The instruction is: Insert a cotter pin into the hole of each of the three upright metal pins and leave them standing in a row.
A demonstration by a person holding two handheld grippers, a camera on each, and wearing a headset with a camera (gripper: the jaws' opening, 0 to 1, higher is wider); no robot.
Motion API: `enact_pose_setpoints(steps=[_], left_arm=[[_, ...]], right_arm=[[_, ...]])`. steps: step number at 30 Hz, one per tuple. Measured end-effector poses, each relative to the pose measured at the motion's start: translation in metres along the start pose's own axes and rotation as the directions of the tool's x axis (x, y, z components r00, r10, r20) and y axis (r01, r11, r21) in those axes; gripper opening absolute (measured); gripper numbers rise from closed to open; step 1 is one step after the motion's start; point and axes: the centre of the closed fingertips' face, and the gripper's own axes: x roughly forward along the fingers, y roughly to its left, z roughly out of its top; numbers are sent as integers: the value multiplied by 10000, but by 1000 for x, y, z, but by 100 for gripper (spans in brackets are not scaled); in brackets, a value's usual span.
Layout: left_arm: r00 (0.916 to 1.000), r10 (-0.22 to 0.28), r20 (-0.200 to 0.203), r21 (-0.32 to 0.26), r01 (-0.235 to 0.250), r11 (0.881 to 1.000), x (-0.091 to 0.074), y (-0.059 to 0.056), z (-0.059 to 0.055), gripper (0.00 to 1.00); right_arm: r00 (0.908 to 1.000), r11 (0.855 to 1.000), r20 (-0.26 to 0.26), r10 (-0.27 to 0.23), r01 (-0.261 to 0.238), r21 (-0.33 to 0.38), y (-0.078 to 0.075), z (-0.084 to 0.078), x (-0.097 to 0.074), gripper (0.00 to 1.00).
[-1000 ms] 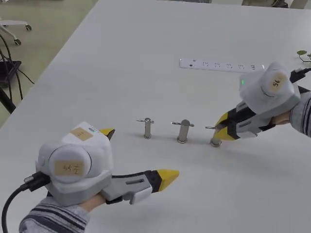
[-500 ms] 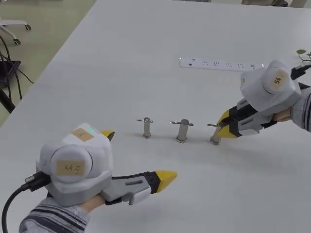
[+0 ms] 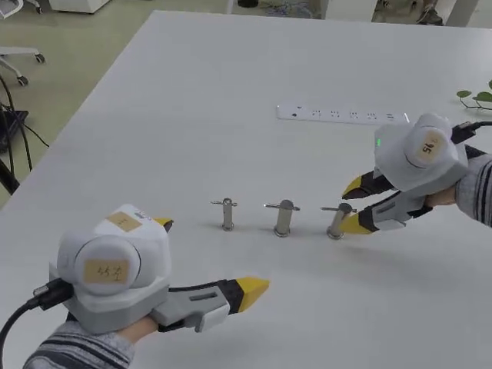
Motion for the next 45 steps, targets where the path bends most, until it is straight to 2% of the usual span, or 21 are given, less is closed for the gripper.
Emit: enact_pose_setpoints(steps=[2,4,6,7,14,15,18,21,22,24,25,30,31,33,34,35,37,38,40,42,45], left_arm=[[9999,96,38,5,-96,10000,-2,3,3,92],[9998,177,102,-138,-175,9998,-4,5,5,91],[9996,245,152,-158,-243,9996,-6,7,8,90],[9995,282,143,-117,-280,9995,-7,7,8,90],[9991,388,190,110,-391,9992,-15,7,12,89],[9991,362,212,146,-365,9992,-17,7,13,89],[9992,350,203,115,-352,9993,-19,7,14,90],[9990,248,364,-108,-244,9996,-22,7,17,90],[9989,263,389,-137,-258,9996,-22,8,18,90],[9987,297,420,-224,-288,9993,-23,10,19,90],[9983,319,490,-259,-307,9992,-22,10,20,91],[9967,404,701,-434,-375,9984,-21,11,22,94],[9966,405,719,-510,-369,9980,-21,10,22,95],[9968,337,724,-852,-275,9960,-20,9,22,97],[9969,319,722,-846,-257,9961,-19,8,22,97],[9965,385,738,-721,-332,9968,-19,8,22,97],[9959,486,768,-494,-449,9978,-20,8,24,98],[9958,477,781,-459,-442,9980,-21,7,24,98],[9946,425,946,-387,-390,9985,-21,6,26,99],[9944,393,978,-401,-355,9986,-21,6,27,99],[9949,449,901,-314,-422,9986,-21,6,26,99]], right_arm=[[9988,9992,422,-263,250,311,1,6,-5,36],[9966,9967,582,-574,538,615,5,9,-12,38],[9872,9936,1175,-1075,1026,470,7,19,-20,41],[9839,9917,1301,-1226,1165,536,10,20,-22,43],[9734,9734,1510,-1725,1449,1776,33,16,-37,49],[9666,9641,1658,-1957,1586,2132,34,16,-40,50],[9595,9412,1801,-2167,1564,2995,41,15,-45,52],[9368,9053,2247,-2682,1654,3912,45,15,-52,56],[9353,8996,2247,-2735,1661,4038,47,14,-52,57],[9230,8846,2427,-2986,1723,4333,48,13,-55,59],[9202,8790,2470,-3035,1704,4454,50,12,-55,59],[8918,8251,2655,-3664,1795,5357,56,9,-57,65],[8894,8177,2680,-3704,1753,5483,58,8,-56,66],[8925,8039,2699,-3613,1515,5751,66,8,-54,66],[8894,7972,2736,-3661,1481,5852,68,8,-54,67],[8815,7931,2855,-3760,1469,5911,70,9,-55,67],[8714,7737,2860,-3986,1520,6151,73,7,-56,69],[8669,7688,2893,-4060,1528,6210,73,8,-56,70],[8516,7512,2923,-4351,1643,6393,74,8,-57,71],[8447,7412,2939,-4473,1662,6504,75,9,-56,71],[8428,7363,2948,-4502,1638,6565,82,10,-52,72]])
